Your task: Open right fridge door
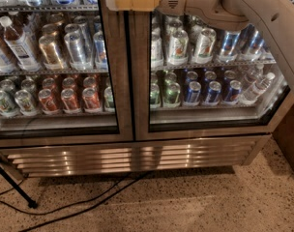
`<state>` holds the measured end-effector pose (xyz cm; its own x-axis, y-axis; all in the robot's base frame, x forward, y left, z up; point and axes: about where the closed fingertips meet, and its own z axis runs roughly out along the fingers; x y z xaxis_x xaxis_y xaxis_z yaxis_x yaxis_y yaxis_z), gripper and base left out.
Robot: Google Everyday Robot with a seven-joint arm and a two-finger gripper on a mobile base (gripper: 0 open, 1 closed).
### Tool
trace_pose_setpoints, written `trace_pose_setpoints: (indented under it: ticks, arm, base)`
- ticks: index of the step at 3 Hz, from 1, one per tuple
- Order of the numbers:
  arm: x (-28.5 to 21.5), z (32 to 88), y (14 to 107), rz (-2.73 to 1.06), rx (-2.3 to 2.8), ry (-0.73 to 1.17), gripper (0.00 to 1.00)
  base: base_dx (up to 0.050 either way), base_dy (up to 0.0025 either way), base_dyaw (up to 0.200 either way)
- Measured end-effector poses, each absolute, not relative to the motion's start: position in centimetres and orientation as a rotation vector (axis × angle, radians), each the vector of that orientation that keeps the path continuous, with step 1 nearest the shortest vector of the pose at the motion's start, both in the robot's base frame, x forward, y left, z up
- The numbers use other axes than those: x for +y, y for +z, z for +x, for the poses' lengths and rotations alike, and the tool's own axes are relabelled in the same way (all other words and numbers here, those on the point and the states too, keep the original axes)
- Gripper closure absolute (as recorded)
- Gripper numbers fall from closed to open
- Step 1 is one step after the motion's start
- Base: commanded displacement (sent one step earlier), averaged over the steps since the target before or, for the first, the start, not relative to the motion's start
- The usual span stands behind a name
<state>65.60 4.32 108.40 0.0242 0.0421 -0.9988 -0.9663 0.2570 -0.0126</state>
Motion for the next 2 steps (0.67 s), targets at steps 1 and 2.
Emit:
trace_pose_setpoints:
  ticks: [1, 2]
  arm:
    - [4.5, 65.24, 108.64, -0.975, 1.276, 1.034, 0.0]
    - [4.5, 65.26, 108.37, -0.975, 1.276, 1.034, 0.0]
  base:
    - [0.0, 0.0, 0.0]
    - [0.0, 0.0, 0.0]
